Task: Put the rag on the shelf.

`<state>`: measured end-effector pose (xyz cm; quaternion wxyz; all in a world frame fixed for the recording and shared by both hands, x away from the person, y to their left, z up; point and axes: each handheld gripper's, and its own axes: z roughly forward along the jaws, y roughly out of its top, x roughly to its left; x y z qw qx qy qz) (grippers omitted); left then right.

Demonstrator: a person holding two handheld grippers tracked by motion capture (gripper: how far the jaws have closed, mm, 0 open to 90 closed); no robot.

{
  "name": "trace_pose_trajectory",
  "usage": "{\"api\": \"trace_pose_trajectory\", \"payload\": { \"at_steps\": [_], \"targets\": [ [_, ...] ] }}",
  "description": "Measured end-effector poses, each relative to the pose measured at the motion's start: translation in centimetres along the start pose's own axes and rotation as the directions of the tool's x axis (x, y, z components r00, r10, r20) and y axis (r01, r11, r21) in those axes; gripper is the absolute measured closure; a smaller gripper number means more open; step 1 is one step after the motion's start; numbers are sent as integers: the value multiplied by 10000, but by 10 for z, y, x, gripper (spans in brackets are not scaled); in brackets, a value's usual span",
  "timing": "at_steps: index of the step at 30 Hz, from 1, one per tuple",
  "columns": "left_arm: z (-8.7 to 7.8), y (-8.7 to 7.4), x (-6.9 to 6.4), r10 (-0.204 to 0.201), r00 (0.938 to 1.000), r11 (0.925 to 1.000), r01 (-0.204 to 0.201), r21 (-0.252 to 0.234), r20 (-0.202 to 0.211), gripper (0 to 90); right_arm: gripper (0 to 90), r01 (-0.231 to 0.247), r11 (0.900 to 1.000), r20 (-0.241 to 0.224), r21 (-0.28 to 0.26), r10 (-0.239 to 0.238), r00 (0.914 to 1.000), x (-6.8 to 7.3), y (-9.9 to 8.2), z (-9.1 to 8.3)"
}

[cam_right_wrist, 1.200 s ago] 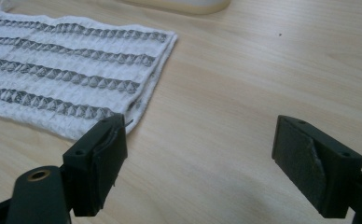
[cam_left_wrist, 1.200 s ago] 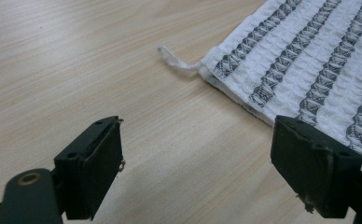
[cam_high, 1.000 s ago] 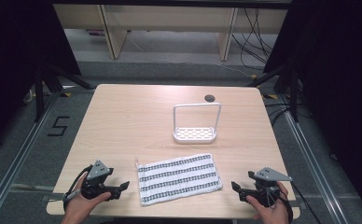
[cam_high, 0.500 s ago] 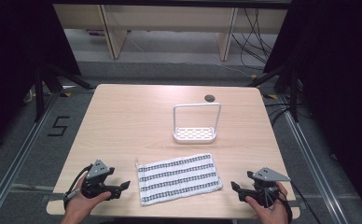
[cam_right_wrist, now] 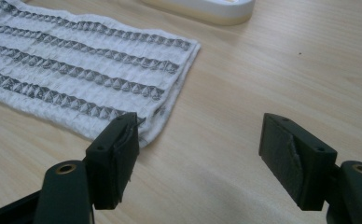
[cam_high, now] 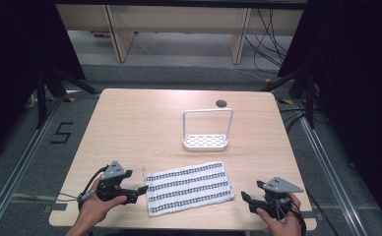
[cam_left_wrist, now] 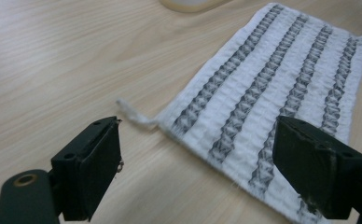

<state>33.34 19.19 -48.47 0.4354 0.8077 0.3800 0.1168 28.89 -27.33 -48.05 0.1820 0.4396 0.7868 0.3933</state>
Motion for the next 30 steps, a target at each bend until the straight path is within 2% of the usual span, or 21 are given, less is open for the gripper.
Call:
{"api": "trace_pose_trajectory", "payload": {
  "at_steps": [1, 2, 3, 4, 6, 7, 9, 10, 11, 12, 13, 15, 16, 17, 18, 21, 23, 27, 28, 29, 30],
  "targets": [
    [8, 7, -2, -64, 10000, 9999, 64, -111, 42, 150, 310, 24, 10000, 14, 76, -24, 10000, 3, 1, -1],
    [8, 7, -2, -64, 10000, 9999, 64, -111, 42, 151, 310, 24, 10000, 14, 76, -24, 10000, 3, 1, -1],
    [10, 11, 0, 233, 9997, 9997, -235, 108, 120, 151, 311, 157, 9999, -38, 29, -157, 9999, 4, 1, 0],
    [16, 17, -1, 297, 9993, 9994, -300, 144, 206, 152, 311, 167, 9999, 66, 30, -167, 9998, 7, 2, -1],
    [21, 20, -3, 139, 9997, 9999, -139, -40, 222, 153, 312, 175, 9998, -15, 78, -175, 9998, 8, 2, -1],
    [22, 23, -3, 333, 9991, 9994, -337, 126, 246, 161, 316, 214, 9998, -251, 32, -213, 9995, 10, 2, 0],
    [28, 29, -5, 355, 9987, 9993, -359, 116, 360, 162, 316, 160, 9998, -84, 146, -158, 9998, 12, 2, -1],
    [29, 31, -6, 561, 9974, 9980, -573, 268, 448, 167, 316, 344, 9993, -106, 113, -343, 9994, 12, 2, 0],
    [36, 35, -9, 535, 9972, 9983, -546, 196, 529, 185, 320, 401, 9989, -182, 237, -397, 9990, 13, 1, 2],
    [38, 37, -10, 573, 9967, 9980, -587, 239, 572, 184, 323, 68, 9994, -166, 344, -62, 9998, 16, 0, 2],
    [40, 39, -11, 668, 9963, 9969, -688, 370, 538, 185, 326, 276, 9991, -236, 331, -268, 9994, 15, 0, 3],
    [44, 40, -12, 598, 9964, 9976, -618, 319, 601, 185, 331, 318, 9988, -251, 364, -309, 9992, 16, 0, 3],
    [46, 42, -11, 722, 9954, 9964, -749, 400, 633, 190, 338, 185, 9992, -253, 368, -176, 9995, 18, -1, 3],
    [50, 45, -12, 689, 9958, 9965, -715, 428, 608, 196, 343, 434, 9985, -421, 327, -420, 9982, 17, 0, 5],
    [54, 47, -13, 726, 9953, 9961, -756, 449, 647, 200, 345, 373, 9988, -290, 325, -364, 9989, 18, 0, 4],
    [70, 58, -18, 989, 9913, 9924, -1046, 646, 865, 217, 360, 516, 9979, -277, 388, -505, 9983, 22, 0, 7],
    [75, 61, -19, 1048, 9897, 9912, -1119, 713, 971, 218, 363, 610, 9973, -248, 417, -600, 9979, 22, -1, 7],
    [89, 71, -24, 1198, 9861, 9884, -1293, 794, 1148, 238, 378, 438, 9976, -279, 543, -423, 9987, 22, -2, 8],
    [93, 74, -25, 1252, 9852, 9874, -1352, 818, 1169, 238, 381, 153, 9979, -247, 634, -138, 9996, 24, -2, 8],
    [96, 77, -27, 1311, 9838, 9863, -1418, 840, 1223, 246, 387, 575, 9971, -150, 506, -568, 9983, 20, -2, 9],
    [99, 79, -29, 1345, 9828, 9858, -1456, 831, 1264, 246, 387, 575, 9971, -150, 506, -568, 9983, 20, -2, 9]
  ]
}}
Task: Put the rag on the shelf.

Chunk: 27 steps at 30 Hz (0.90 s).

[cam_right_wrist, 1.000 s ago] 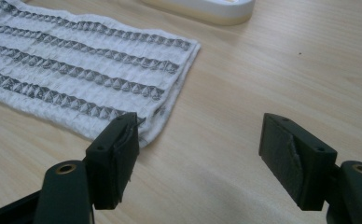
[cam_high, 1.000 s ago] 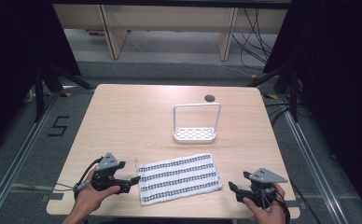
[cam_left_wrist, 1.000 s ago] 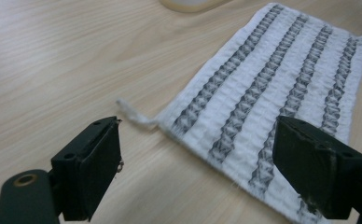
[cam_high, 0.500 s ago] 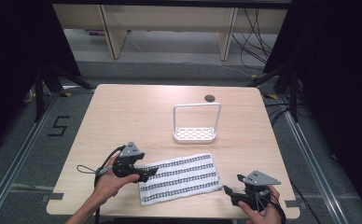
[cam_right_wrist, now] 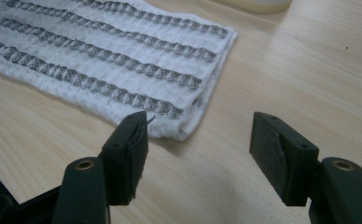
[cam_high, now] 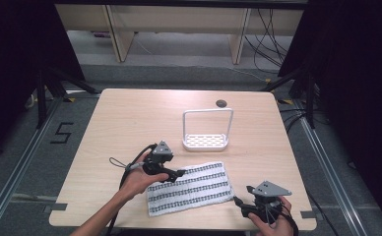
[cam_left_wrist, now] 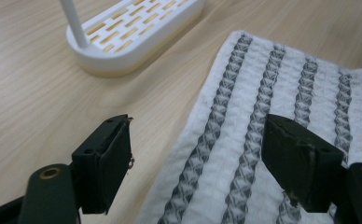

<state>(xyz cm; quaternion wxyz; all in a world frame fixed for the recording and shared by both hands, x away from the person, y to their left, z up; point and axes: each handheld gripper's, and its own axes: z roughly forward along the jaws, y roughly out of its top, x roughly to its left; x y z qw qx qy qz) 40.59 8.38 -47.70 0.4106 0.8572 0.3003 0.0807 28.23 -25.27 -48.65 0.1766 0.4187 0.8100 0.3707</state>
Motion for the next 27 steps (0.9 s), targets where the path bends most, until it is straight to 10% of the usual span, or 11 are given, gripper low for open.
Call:
{"api": "trace_pose_trajectory", "payload": {
  "at_steps": [10, 27],
  "targets": [
    [38, 32, -13, 869, 9949, 9949, -893, 461, 509, 283, 407, 20, 9998, -65, 209, -19, 10000, 5, 1, 5],
    [86, 56, -23, 875, 9874, 9934, -964, 627, 1319, 315, 438, 264, 9987, -196, 435, -255, 9995, 8, 5, 19]
  ]
}}
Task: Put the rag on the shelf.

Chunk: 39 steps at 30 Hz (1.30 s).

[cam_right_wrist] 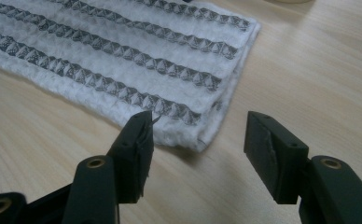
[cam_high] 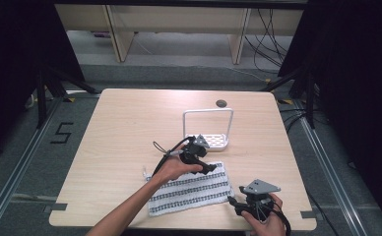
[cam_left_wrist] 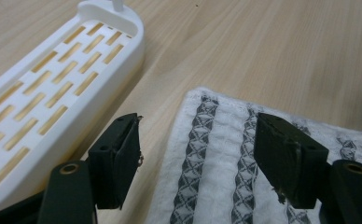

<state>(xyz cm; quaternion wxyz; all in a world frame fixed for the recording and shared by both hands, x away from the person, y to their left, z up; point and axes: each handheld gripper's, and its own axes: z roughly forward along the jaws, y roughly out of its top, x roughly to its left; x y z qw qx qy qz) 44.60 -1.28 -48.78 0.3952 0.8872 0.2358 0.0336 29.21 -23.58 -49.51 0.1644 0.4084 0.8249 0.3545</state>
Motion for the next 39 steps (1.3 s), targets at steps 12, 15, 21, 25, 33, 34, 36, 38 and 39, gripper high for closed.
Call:
{"api": "trace_pose_trajectory", "payload": {
  "at_steps": [12, 15, 21, 25, 33, 34, 36, 38, 39],
  "targets": [
    [19, 9, -2, 212, 9997, 9995, -214, 250, 90, 328, 445, -26, 9999, 51, 121, 25, 10000, 1, 1, 4],
    [23, 11, -4, 242, 9996, 9994, -246, 234, 144, 332, 451, -20, 9999, 82, 136, 19, 10000, 1, 2, 7],
    [31, 14, -3, 222, 9991, 9990, -236, 390, 352, 341, 476, -25, 9997, 27, 259, 25, 10000, 0, 3, 11],
    [35, 14, -3, 300, 9992, 9984, -312, 462, 271, 349, 489, -22, 9996, -17, 298, 23, 10000, -1, 3, 12],
    [40, 15, -4, 414, 9984, 9967, -438, 676, 373, 428, 517, -139, 9979, -127, 633, 147, 9998, -2, 1, 14],
    [40, 15, -5, 454, 9983, 9962, -481, 720, 377, 452, 536, -205, 9971, -160, 727, 217, 9996, -3, 0, 15],
    [40, 15, -5, 504, 9979, 9959, -532, 727, 402, 470, 547, -29, 9983, -210, 584, 42, 9998, -5, 0, 17],
    [40, 15, -5, 786, 9956, 9938, -823, 748, 507, 537, 592, -176, 9976, -271, 667, 195, 9994, -5, 0, 16],
    [39, 15, -6, 783, 9961, 9935, -814, 801, 404, 537, 592, -176, 9976, -271, 667, 195, 9994, -5, 0, 16]
  ]
}}
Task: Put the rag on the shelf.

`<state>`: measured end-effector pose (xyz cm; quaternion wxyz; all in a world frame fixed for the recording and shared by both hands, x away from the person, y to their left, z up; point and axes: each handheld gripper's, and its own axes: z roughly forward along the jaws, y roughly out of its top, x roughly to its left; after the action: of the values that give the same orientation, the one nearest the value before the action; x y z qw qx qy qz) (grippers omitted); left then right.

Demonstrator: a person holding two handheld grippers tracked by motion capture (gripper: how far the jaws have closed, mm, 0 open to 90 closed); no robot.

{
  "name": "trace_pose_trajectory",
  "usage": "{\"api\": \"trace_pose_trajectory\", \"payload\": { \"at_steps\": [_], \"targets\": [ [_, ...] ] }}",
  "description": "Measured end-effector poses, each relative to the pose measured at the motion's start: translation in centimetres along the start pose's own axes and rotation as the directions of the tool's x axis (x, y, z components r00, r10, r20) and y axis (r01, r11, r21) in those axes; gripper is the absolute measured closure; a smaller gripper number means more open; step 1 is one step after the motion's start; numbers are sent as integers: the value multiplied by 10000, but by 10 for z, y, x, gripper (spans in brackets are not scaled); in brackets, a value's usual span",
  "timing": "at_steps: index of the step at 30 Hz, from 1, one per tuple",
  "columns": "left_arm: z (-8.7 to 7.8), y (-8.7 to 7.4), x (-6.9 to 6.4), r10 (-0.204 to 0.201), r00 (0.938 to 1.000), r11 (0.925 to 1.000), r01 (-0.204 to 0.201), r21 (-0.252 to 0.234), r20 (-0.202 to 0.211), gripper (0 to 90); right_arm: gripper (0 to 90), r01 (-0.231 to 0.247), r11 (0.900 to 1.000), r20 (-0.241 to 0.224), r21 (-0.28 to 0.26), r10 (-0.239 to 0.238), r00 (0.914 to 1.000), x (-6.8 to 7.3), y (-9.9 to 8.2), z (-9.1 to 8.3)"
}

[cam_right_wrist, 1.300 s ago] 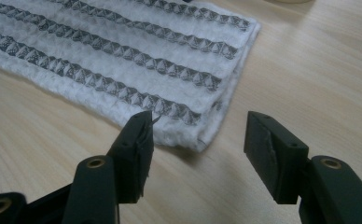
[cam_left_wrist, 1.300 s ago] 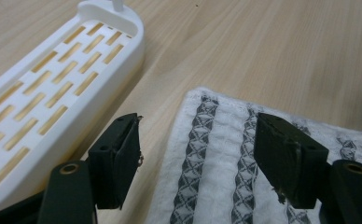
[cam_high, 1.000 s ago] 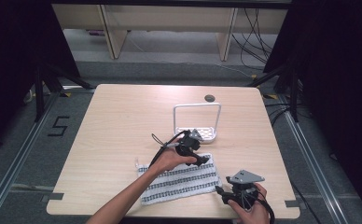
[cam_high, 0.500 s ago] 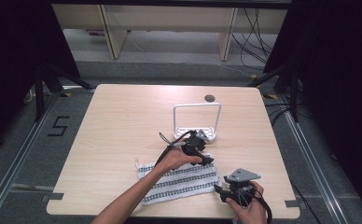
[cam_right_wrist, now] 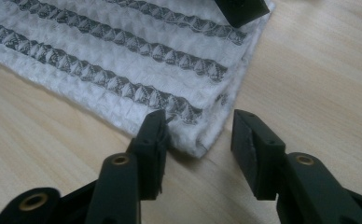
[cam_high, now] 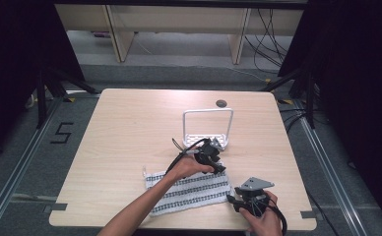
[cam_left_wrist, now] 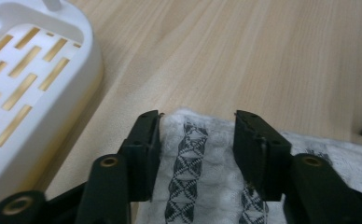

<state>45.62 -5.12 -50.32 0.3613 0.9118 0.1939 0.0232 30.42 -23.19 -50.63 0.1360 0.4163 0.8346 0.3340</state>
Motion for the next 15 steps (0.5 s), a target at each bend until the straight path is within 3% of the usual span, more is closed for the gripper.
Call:
{"api": "trace_pose_trajectory", "payload": {
  "at_steps": [3, 6, 8, 13, 15],
  "targets": [
    [-1, 0, -1, 255, 9997, 9997, -254, 56, -46, 604, 639, 81, 10000, 75, 11, -81, 9999, -1, 0, 0],
    [-2, 0, -2, 245, 9997, 9996, -244, 145, -34, 700, 680, 113, 9999, 72, 22, -113, 9999, 0, 0, 1],
    [-3, -1, -2, 273, 9996, 9995, -272, 186, -59, 724, 715, 398, 9992, 29, 17, -398, 9992, -2, 1, 1],
    [-4, -1, -1, 215, 9998, 9996, -214, 206, -15, 823, 837, 351, 9993, -199, -102, -353, 9992, -1, 0, 2],
    [-7, -2, -1, 55, 10000, 10000, -56, 46, 26, 847, 866, 772, 9967, -164, -246, -776, 9969, -4, 0, 2]
  ]
}}
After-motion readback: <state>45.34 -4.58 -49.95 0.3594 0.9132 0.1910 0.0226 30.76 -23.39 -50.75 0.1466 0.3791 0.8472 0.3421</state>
